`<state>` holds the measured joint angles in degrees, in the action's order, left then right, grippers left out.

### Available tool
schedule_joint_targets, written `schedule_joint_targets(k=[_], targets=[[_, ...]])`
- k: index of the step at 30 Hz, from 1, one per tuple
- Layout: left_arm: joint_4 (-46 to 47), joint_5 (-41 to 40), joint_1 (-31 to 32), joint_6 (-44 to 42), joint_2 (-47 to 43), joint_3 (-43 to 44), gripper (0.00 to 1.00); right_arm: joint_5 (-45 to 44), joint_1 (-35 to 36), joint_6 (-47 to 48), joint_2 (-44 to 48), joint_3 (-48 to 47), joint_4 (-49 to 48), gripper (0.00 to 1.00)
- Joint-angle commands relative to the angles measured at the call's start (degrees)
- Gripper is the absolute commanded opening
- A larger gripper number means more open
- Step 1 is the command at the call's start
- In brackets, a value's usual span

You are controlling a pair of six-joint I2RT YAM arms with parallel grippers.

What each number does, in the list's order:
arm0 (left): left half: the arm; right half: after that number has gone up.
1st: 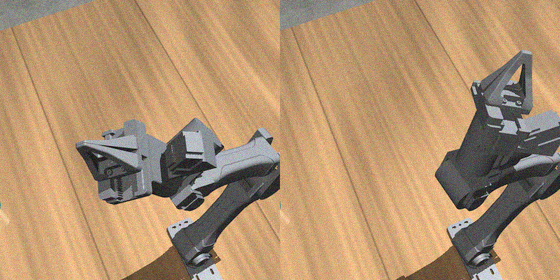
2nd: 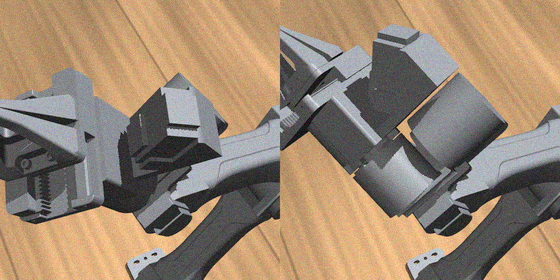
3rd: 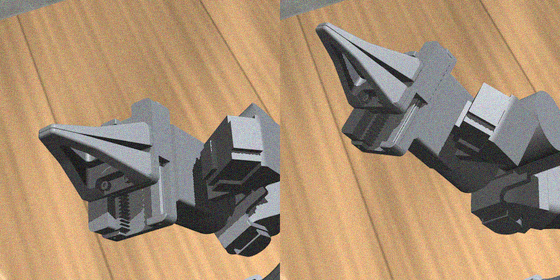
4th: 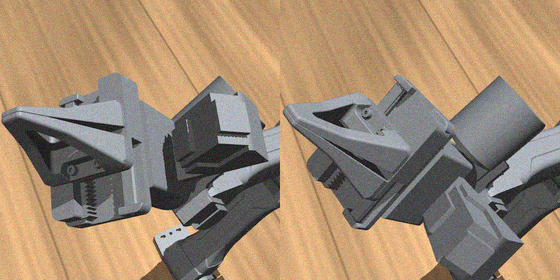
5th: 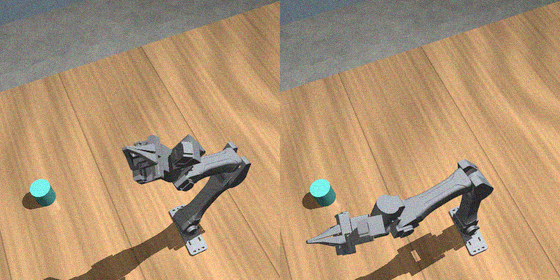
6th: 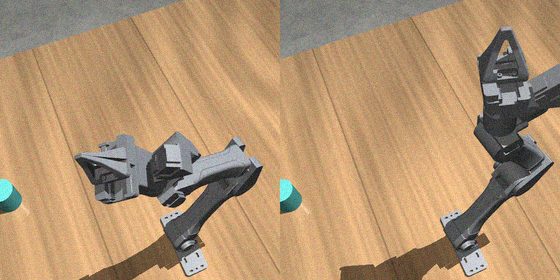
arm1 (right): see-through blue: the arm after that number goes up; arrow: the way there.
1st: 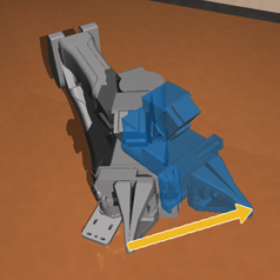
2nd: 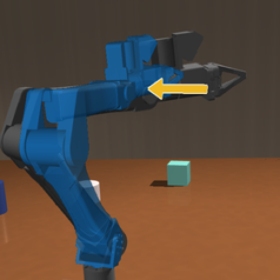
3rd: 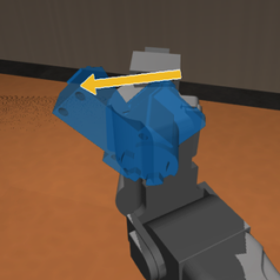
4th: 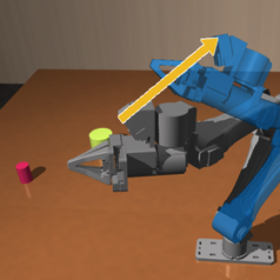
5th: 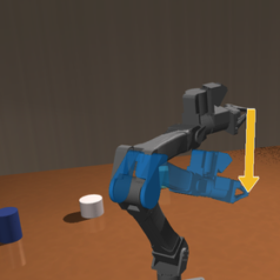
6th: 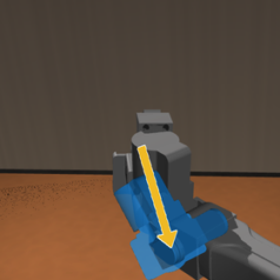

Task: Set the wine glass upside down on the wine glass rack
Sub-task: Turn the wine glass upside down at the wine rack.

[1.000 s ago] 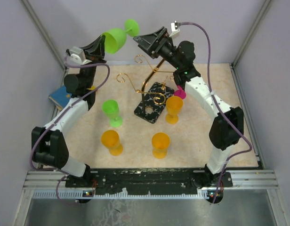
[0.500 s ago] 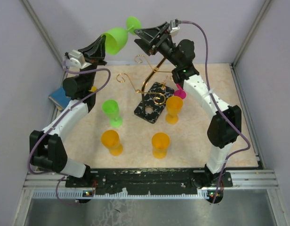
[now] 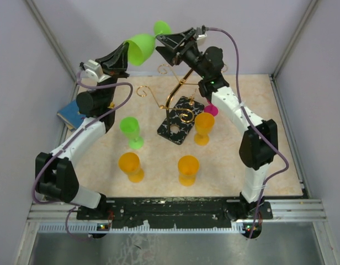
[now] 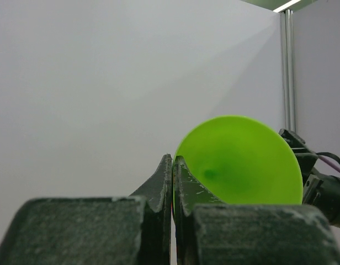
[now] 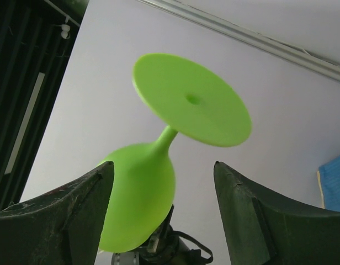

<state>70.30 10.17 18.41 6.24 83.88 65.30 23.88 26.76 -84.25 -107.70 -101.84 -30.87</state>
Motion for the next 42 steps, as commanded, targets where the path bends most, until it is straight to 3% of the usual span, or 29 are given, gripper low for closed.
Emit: schedule_joint_targets(k=[1,15,26,42], targets=[[2.8,0.1,1.2,0.3,0.5,0.7,0.0,-0.1,0.0,-2.7,-1.1,-4.0,-3.1,0.71],[3.5,-0.4,3.4,0.5,3.8,2.2,0.0,-0.2,0.1,-4.6,-3.2,-6.7,-6.1,0.58],[3.3,-0.3,5.5,-1.0,5.7,3.5,0.0,0.7,0.2,-4.0,-5.0,-9.7,-4.5,0.28],[2.1,0.4,9.8,-2.6,7.3,4.6,0.0,2.0,0.2,-0.3,-7.3,-15.7,1.1,0.28]])
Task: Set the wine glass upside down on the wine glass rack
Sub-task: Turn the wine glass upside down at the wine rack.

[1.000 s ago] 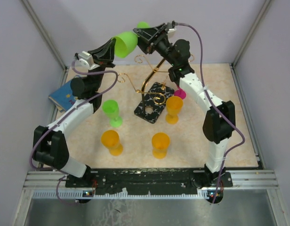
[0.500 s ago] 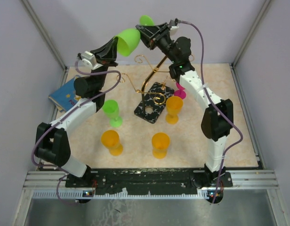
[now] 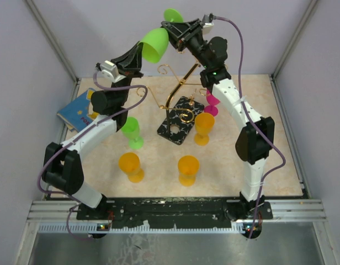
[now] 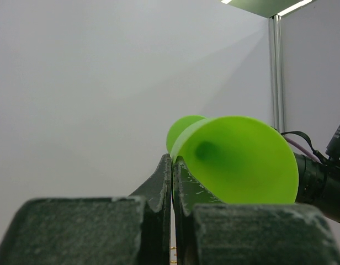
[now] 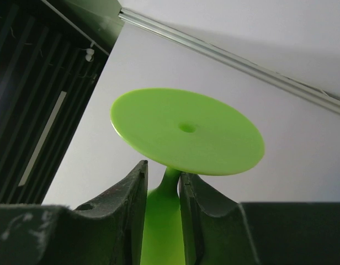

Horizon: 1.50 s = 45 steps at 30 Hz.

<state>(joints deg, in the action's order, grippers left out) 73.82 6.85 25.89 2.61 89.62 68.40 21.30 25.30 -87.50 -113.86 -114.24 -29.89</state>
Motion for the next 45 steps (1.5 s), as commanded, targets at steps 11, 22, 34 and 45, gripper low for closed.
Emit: schedule_joint_targets(k=[11,22,34,45], targets=[[-1.5,3.9,4.3,0.8,2.3,1.8,0.0,5.4,1.7,5.2,-1.4,-4.6,2.8,0.33],[-2.0,3.4,5.3,-1.7,2.5,2.0,0.1,6.2,1.5,12.4,-2.1,-9.8,11.8,0.06],[-2.5,1.1,5.4,-10.0,-3.3,-7.0,0.99,1.1,-0.9,30.8,0.5,-12.5,26.2,0.0],[-6.5,1.2,5.3,-13.5,-9.8,-12.6,0.99,-3.7,-5.7,45.0,4.1,-14.1,30.4,0.0]])
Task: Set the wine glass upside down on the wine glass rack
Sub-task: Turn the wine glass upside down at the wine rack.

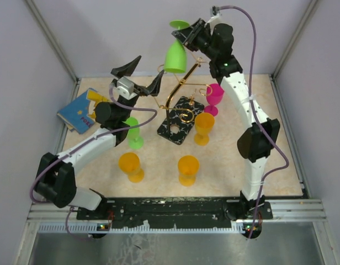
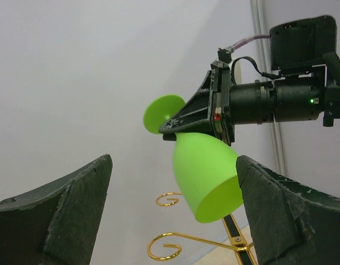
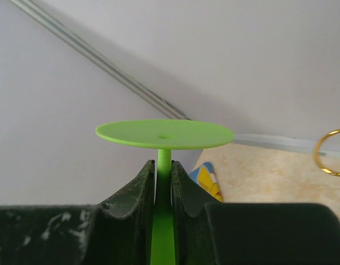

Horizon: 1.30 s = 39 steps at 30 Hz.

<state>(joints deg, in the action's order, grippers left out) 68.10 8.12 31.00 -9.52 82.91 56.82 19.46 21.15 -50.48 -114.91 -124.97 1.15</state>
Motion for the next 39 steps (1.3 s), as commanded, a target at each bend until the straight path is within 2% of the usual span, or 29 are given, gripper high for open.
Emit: schedule_joint_targets(k=[1,6,11,15,19,27,31,39], targets=[[-1.9,-0.4,0.2,-1.0,-3.6,-1.1,0.99,-2.5,-1.6,10.7,6.0,-3.3,-0.6,0.0],[-8.1,-7.8,0.1,0.6,-5.2,2.3,0.99,-10.3,-1.7,24.6,13.2,2.8,-1.3,0.0],[-18.0,-10.0,-0.4,-4.4,-5.0,11.1,0.99,-19.7,-2.5,35.9,23.6,14.8,-4.0,0.0],[-24.2,-12.0,-1.1,-5.9,-3.7,16.4,0.99,-23.2,-4.4,40.2,30.6,24.5,-3.3,0.0],[-24.0,-10.5,-1.6,-7.1,-2.9,16.5,0.99,-26.8,-5.6,43.6,37.0,34.1,-4.3,0.0],[-26.9,-10.4,-2.8,-4.0,0.1,20.1,0.99,-31.5,-9.4,44.8,44.1,44.8,-2.4,0.0],[-32.4,-9.2,-4.9,-0.1,2.0,24.5,0.99,-33.2,-9.8,46.0,46.7,52.8,-7.5,0.0],[-31.9,-8.1,-6.9,1.7,2.2,23.4,0.99,-28.6,-9.8,50.1,52.3,71.3,-26.0,0.0]])
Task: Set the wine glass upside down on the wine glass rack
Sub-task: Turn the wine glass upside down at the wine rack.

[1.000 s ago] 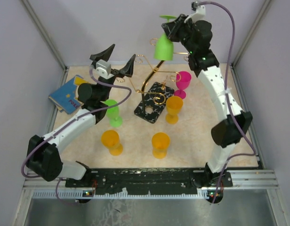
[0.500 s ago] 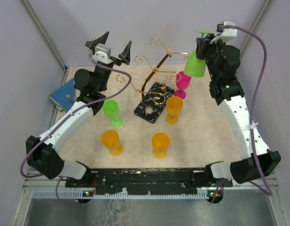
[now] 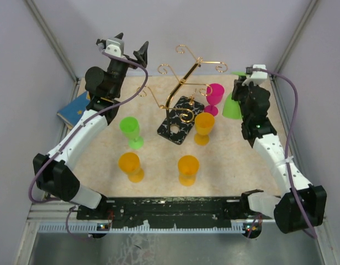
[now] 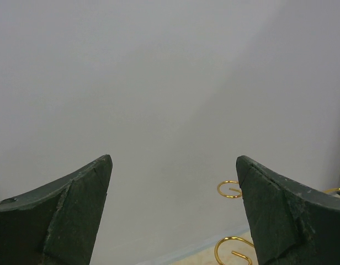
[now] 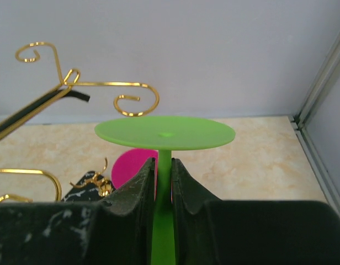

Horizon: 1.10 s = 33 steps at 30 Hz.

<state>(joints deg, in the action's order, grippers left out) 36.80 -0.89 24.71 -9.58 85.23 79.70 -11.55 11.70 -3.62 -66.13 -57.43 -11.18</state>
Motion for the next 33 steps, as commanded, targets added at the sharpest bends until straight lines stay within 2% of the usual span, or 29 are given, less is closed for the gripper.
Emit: schedule_joint_targets(k=[1,12,21,33], targets=[[-0.8,0.9,-0.7,1.8,-0.2,0.5,0.99,3.0,-0.4,3.6,4.0,5.1,-15.2,0.0],[0.0,0.7,-1.6,2.6,-0.5,-1.2,0.99,7.7,-0.4,9.0,5.9,12.8,-22.0,0.0],[1.5,0.5,-1.8,3.0,-0.6,-2.4,0.99,9.1,-0.4,9.8,4.0,22.7,-40.7,0.0],[2.5,-0.5,-2.0,2.8,-0.9,-3.7,0.99,12.4,-0.4,9.6,-4.1,24.9,-52.5,0.0]])
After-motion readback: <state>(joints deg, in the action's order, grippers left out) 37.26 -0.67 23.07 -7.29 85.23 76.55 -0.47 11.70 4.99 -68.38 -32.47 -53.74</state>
